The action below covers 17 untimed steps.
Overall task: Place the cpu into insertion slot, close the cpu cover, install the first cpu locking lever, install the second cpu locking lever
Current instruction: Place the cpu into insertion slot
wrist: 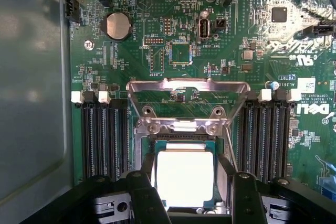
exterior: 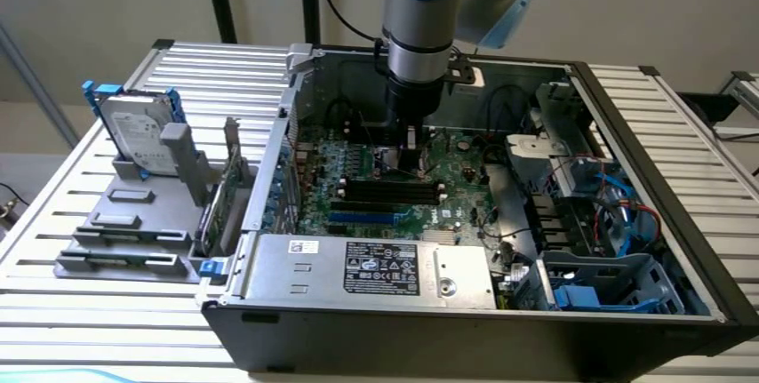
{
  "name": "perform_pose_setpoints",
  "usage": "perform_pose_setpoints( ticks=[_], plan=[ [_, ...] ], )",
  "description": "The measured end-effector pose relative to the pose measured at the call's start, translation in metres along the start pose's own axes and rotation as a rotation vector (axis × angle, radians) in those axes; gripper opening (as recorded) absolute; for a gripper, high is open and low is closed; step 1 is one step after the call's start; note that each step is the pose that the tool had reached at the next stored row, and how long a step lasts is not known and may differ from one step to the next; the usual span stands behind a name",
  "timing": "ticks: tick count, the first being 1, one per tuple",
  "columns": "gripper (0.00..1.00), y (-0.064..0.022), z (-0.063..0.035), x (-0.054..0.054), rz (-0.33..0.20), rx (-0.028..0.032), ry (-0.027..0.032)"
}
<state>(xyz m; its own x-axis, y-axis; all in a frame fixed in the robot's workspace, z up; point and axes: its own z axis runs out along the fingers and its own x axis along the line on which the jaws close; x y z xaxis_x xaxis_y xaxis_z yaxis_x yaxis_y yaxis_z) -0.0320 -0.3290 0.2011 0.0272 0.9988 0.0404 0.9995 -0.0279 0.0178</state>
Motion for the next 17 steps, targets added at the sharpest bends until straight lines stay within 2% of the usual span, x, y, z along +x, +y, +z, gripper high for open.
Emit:
perform_pose_setpoints(
  ticks=[17],
  plan=[
    [0.54, -0.0001, 0.0027, 0.0019, 0.0, 0.0002, -0.0003]
  ],
)
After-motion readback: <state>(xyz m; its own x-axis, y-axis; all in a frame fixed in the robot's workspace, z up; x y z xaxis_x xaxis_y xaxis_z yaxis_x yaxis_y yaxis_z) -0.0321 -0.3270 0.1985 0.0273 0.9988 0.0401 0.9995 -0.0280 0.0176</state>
